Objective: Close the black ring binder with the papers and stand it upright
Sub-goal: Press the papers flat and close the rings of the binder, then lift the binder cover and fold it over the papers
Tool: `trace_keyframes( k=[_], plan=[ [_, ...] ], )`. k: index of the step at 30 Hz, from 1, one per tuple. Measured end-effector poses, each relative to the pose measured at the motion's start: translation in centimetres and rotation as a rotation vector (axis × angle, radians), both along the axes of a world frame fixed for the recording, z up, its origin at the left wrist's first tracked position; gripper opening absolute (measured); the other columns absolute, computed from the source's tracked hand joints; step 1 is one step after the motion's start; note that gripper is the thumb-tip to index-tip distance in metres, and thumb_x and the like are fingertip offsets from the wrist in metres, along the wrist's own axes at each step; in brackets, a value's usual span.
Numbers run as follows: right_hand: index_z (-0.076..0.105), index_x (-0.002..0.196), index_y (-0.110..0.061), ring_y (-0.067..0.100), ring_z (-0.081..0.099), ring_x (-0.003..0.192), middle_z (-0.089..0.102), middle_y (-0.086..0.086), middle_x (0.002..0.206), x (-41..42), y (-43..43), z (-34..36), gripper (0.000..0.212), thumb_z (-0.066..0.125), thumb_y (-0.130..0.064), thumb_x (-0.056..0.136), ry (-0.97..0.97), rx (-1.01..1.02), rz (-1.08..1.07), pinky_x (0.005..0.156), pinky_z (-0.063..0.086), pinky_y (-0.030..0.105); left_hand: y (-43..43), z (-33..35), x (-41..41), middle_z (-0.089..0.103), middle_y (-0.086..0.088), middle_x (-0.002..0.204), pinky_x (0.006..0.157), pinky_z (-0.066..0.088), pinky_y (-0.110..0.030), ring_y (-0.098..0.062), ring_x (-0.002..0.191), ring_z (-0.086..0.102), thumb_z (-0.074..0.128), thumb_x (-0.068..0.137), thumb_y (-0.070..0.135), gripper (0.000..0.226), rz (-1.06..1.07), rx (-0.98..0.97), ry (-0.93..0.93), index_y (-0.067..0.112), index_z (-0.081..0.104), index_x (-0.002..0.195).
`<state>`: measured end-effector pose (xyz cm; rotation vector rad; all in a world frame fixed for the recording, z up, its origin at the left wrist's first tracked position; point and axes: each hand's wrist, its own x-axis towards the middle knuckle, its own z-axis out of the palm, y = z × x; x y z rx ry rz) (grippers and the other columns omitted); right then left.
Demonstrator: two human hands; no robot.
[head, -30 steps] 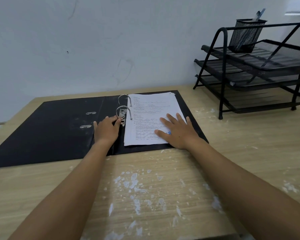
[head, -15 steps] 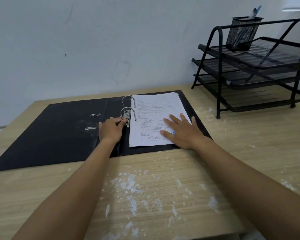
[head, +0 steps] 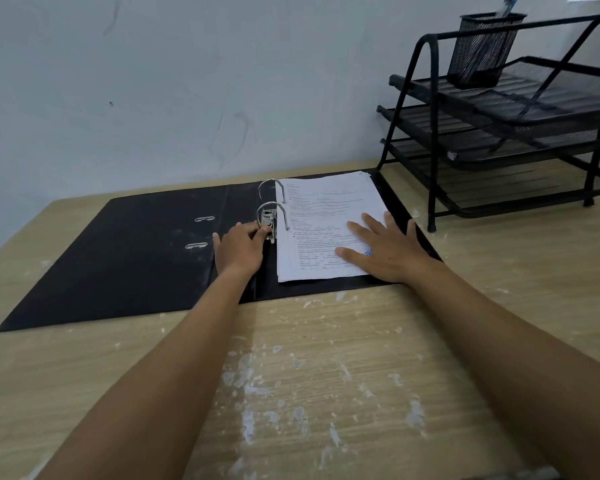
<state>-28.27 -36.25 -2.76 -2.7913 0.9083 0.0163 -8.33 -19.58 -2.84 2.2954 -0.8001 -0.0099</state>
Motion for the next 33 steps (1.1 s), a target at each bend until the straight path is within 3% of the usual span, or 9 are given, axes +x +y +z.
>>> trace_keyframes(
  k=[3, 7, 10, 14, 21, 27, 33],
  plan=[
    [0.004, 0.153, -0.039, 0.023, -0.017, 0.149, -0.007, -0.008, 0.164, -0.3, 0.0, -0.3, 0.085, 0.014, -0.082, 0.080, 0.006, -0.013, 0.002, 0.115, -0.014, 0.056, 0.2, 0.1, -0.3, 0.068, -0.005, 0.121, 0.119, 0.000, -0.046, -0.020, 0.141, 0.035, 0.045, 0.098, 0.033, 0.028, -0.018, 0.002, 0.004, 0.026, 0.068, 0.112],
    [0.004, 0.154, -0.035, 0.022, -0.015, 0.149, -0.008, -0.005, 0.164, -0.7, 0.2, -0.3, 0.082, 0.015, -0.078, 0.084, 0.001, -0.018, 0.012, 0.117, -0.012, 0.053, 0.8, 0.1, -1.3, 0.053, -0.005, 0.141, 0.120, 0.001, -0.044, -0.024, 0.143, 0.031, 0.045, 0.097, 0.026, 0.034, -0.088, 0.085, -0.025, 0.022, 0.052, 0.130],
    [0.005, 0.154, -0.032, 0.021, -0.014, 0.149, -0.006, -0.002, 0.164, -0.8, 0.7, -0.2, 0.080, 0.018, -0.074, 0.087, -0.009, -0.003, 0.011, 0.117, -0.011, 0.051, 1.6, 0.3, -1.7, 0.034, -0.006, 0.155, 0.120, 0.000, -0.045, -0.024, 0.147, 0.019, 0.040, 0.098, 0.034, 0.051, -0.136, 0.202, -0.062, 0.020, 0.032, 0.146],
    [0.010, 0.155, -0.025, 0.020, -0.009, 0.150, -0.001, 0.001, 0.164, -0.6, 1.7, 0.4, 0.081, 0.020, -0.072, 0.089, -0.010, 0.005, 0.025, 0.118, -0.009, 0.050, 3.6, 0.4, -1.6, 0.017, -0.005, 0.161, 0.120, 0.001, -0.049, -0.024, 0.149, 0.006, 0.032, 0.097, 0.050, 0.063, -0.163, 0.382, -0.118, 0.016, 0.024, 0.149],
    [0.016, 0.154, -0.018, 0.018, 0.005, 0.151, 0.010, 0.002, 0.164, 2.7, 5.5, 2.8, 0.079, 0.027, -0.067, 0.092, -0.141, 0.014, 0.079, 0.120, 0.007, 0.042, 8.6, 1.2, 0.4, 0.017, -0.005, 0.161, 0.118, 0.001, -0.052, -0.024, 0.149, 0.009, 0.035, 0.091, 0.061, 0.076, -0.083, 0.343, -0.089, 0.014, 0.024, 0.150],
    [0.026, 0.151, -0.021, 0.021, 0.026, 0.145, 0.022, -0.001, 0.161, 6.8, 11.3, 5.8, 0.076, 0.037, -0.066, 0.090, -0.315, -0.074, 0.229, 0.110, 0.033, 0.042, 14.7, 1.9, 3.4, 0.026, -0.008, 0.158, 0.118, 0.009, -0.053, -0.024, 0.147, 0.020, 0.039, 0.089, 0.062, 0.078, 0.044, 0.323, -0.150, 0.011, 0.028, 0.148],
    [0.023, 0.153, -0.020, 0.016, 0.006, 0.150, 0.013, -0.002, 0.163, 10.4, 16.8, 5.9, 0.080, 0.038, -0.067, 0.090, -0.217, -0.102, 0.396, 0.117, 0.020, 0.040, 21.1, 1.5, 5.7, 0.023, -0.008, 0.159, 0.118, 0.008, -0.052, -0.025, 0.148, 0.016, 0.039, 0.087, 0.065, 0.083, 0.154, 0.354, -0.120, 0.012, 0.026, 0.149]
  ],
)
